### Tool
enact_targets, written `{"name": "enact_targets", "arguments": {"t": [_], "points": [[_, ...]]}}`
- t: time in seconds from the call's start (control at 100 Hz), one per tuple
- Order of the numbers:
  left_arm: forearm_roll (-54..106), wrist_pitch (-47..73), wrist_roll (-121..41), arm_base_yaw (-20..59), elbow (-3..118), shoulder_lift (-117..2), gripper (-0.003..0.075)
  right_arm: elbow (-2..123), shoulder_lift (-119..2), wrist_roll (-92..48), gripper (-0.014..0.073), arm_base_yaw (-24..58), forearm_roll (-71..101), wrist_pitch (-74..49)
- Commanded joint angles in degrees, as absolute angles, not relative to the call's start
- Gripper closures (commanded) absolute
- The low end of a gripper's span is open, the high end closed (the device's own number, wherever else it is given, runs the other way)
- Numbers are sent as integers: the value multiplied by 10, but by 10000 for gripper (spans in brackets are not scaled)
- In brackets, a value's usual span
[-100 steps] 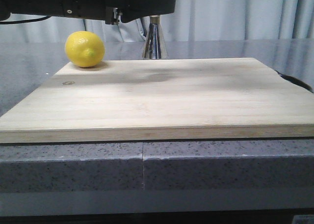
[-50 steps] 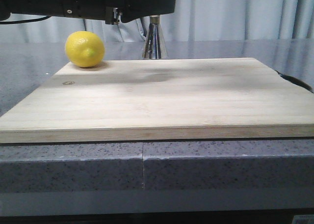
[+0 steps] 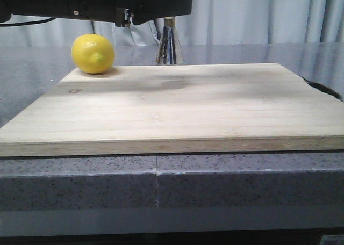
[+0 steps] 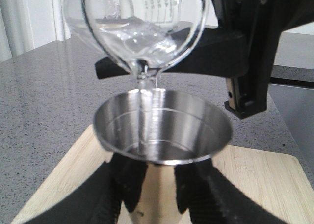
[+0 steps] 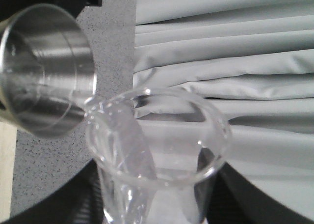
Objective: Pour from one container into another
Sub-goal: 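Tilt the beaker with the right gripper, pouring liquid into the jigger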
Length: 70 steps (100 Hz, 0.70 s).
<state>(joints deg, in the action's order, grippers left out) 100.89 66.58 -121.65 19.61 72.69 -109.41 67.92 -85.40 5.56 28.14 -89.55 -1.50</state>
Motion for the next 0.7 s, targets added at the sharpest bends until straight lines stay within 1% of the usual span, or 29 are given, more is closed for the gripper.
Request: {"name": "enact_targets", "arguments": {"t": [0.0,0.69], "points": [[1060,724,-1212,199,744,-1064,461,701,-835,54,270,281,-912,-24],[1060,724,-1212,199,744,-1064,461,701,-835,54,270,281,-963,-24]]}}
